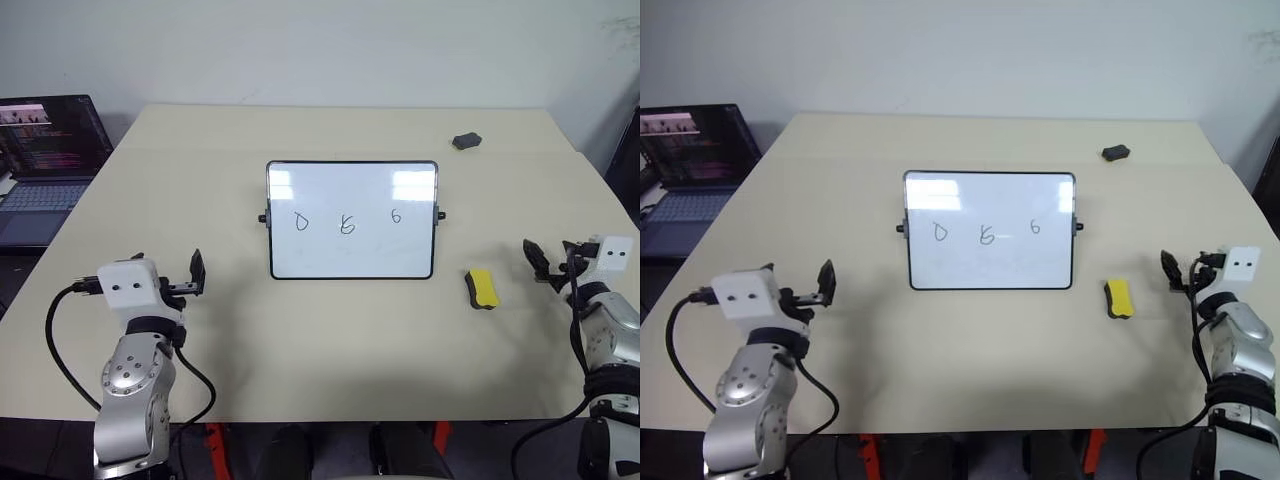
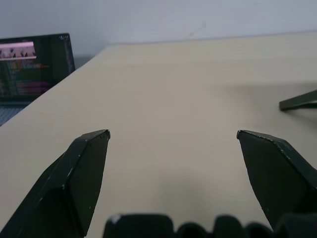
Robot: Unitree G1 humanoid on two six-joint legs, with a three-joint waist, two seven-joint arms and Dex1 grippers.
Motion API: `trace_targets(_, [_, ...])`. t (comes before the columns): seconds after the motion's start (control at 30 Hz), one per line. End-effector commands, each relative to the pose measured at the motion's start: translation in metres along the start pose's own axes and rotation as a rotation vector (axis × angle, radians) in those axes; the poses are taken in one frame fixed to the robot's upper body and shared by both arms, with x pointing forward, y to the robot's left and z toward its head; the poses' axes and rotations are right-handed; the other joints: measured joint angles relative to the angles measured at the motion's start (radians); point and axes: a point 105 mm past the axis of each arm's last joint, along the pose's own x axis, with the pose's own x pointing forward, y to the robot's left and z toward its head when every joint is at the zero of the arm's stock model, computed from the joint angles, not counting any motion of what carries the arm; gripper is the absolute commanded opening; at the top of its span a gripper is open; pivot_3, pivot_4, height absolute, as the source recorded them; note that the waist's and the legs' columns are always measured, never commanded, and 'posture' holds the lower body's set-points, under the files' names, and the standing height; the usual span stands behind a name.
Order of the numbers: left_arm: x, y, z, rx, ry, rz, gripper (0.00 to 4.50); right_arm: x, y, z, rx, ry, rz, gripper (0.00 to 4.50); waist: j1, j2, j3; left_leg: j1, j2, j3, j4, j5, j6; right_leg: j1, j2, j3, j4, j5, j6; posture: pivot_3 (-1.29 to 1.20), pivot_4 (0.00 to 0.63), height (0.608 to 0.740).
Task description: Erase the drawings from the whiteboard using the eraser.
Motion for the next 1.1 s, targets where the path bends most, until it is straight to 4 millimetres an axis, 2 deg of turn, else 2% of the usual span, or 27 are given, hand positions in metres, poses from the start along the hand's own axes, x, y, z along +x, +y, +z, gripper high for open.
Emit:
trace_targets(0.03, [0.002, 0.005, 0.007, 0.008, -0.026, 0.011, 4.50, -0.002, -0.011, 0.019, -0.011, -0.049, -0.025, 4.48, 0.000, 0.000, 0.000, 0.000, 0.000, 0.000, 0.000, 0.000, 0.000, 0.000, 0.000, 0.000, 0.000, 0.000, 0.000, 0.00, 0.150, 0.740])
trace_targets(0.17, [0.002, 0.007, 0.004, -0.007, -0.011, 0.036, 4.50, -0.002, -0.014, 0.021, -0.006, -0.063, -0.057, 4.48, 0.000, 0.000, 0.000, 0.000, 0.000, 0.000, 0.000, 0.000, 0.000, 0.000, 0.000, 0.000, 0.000, 0.000, 0.000, 0.00, 0.150, 0.740])
trace_targets(0.3, [-0.004, 0.010, 0.008, -0.027, -0.021, 0.014, 4.50, -0.002, -0.008, 0.026, -0.004, -0.090, -0.032, 4.48, 0.000, 0.000, 0.000, 0.000, 0.000, 0.000, 0.000, 0.000, 0.000, 0.000, 0.000, 0.000, 0.000, 0.000, 0.000, 0.00, 0.150, 0.740])
trace_targets(0.5, [-0.015, 0.025, 0.013, -0.025, -0.021, -0.030, 4.50, -0.005, 0.006, 0.031, -0.008, -0.125, -0.024, 4.48, -0.001, 0.000, 0.000, 0.000, 0.000, -0.001, 0.000, 0.000, 0.000, 0.000, 0.000, -0.001, 0.000, 0.000, 0.000, 0.00, 0.150, 0.740])
trace_targets(0.6, [-0.017, 0.033, 0.018, -0.010, -0.021, -0.078, 4.50, -0.007, 0.015, 0.028, 0.033, -0.114, -0.026, 4.48, 0.000, 0.000, 0.000, 0.000, 0.000, -0.001, 0.000, 0.000, 0.000, 0.000, 0.000, 0.000, 0.000, 0.000, 0.000, 0.00, 0.150, 0.740])
trace_targets(0.67, [-0.014, 0.033, 0.032, -0.020, -0.040, -0.150, 4.50, -0.010, 0.024, 0.027, 0.066, -0.096, -0.016, 4.48, 0.000, 0.000, 0.000, 0.000, 0.000, -0.001, 0.000, 0.000, 0.000, 0.000, 0.000, -0.001, 0.001, 0.000, 0.000, 0.00, 0.150, 0.740])
trace_targets(0.77, [-0.011, 0.012, 0.051, 0.009, -0.051, -0.412, 4.50, -0.016, 0.040, 0.035, 0.101, -0.112, 0.014, 4.48, 0.002, 0.001, 0.000, 0.000, 0.000, -0.002, 0.000, 0.000, 0.000, 0.000, 0.000, -0.002, 0.001, 0.000, 0.000, 0.00, 0.150, 0.740])
trace_targets(0.83, [-0.007, 0.005, 0.065, 0.056, -0.053, -0.529, 4.50, -0.024, 0.055, 0.040, 0.096, -0.117, 0.053, 4.48, 0.005, 0.001, 0.001, -0.001, 0.000, -0.002, 0.000, 0.000, 0.000, 0.000, 0.000, -0.002, 0.001, 0.000, 0.000, 0.00, 0.150, 0.740])
trace_targets(0.97, [-0.003, -0.023, 0.091, 0.091, -0.041, -0.772, 4.50, -0.036, 0.074, 0.048, 0.109, -0.106, 0.127, 4.48, 0.003, 0.002, 0.002, -0.001, 0.000, -0.003, 0.000, 0.000, 0.000, 0.000, 0.000, -0.002, 0.000, 0.000, 0.000, 0.00, 0.150, 0.740])
trace_targets(1.07, [-0.010, -0.045, 0.095, 0.113, -0.006, -0.940, 4.50, -0.043, 0.082, 0.050, 0.108, -0.081, 0.155, 4.48, -0.001, 0.004, 0.002, -0.001, 0.000, -0.002, 0.000, 0.000, 0.000, 0.000, 0.000, -0.002, 0.000, -0.001, 0.000, 0.00, 0.150, 0.740])
trace_targets(1.1, [-0.016, -0.060, 0.095, 0.127, 0.016, -1.041, 4.50, -0.045, 0.083, 0.049, 0.074, -0.046, 0.154, 4.48, -0.002, 0.004, 0.003, -0.001, -0.001, -0.002, 0.000, 0.000, 0.000, -0.001, 0.000, -0.001, 0.000, -0.001, 0.000, 0.00, 0.150, 0.740])
